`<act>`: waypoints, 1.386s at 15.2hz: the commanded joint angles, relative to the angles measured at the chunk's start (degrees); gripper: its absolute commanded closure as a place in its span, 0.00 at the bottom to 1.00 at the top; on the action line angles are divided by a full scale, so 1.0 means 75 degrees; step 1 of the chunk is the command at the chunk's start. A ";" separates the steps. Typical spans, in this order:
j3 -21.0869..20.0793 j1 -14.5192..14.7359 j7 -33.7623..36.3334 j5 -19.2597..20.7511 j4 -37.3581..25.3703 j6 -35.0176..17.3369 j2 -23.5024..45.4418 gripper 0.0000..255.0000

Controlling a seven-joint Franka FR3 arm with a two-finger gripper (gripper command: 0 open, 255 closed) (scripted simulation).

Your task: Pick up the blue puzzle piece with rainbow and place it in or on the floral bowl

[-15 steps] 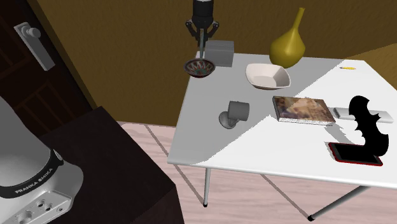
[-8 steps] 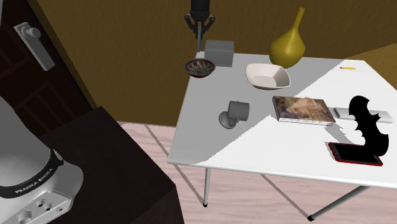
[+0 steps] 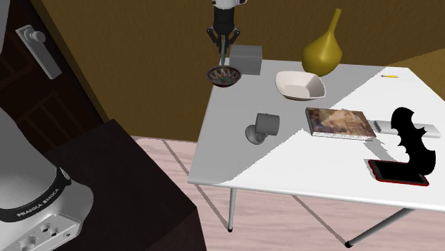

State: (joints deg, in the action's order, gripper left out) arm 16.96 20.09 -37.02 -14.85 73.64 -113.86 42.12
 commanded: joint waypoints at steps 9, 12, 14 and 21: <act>-0.0097 -0.0029 -0.0102 -0.0134 0.0272 -0.0723 0.0456 1.00; -0.0097 -0.0030 -0.0102 -0.0134 0.0269 -0.0721 0.0459 1.00; -0.0097 -0.0030 -0.0102 -0.0134 0.0268 -0.0721 0.0459 1.00; -0.0097 -0.0030 -0.0101 -0.0134 0.0267 -0.0721 0.0460 0.00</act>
State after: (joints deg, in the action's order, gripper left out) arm 16.23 19.86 -37.78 -15.86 75.64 -119.27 45.57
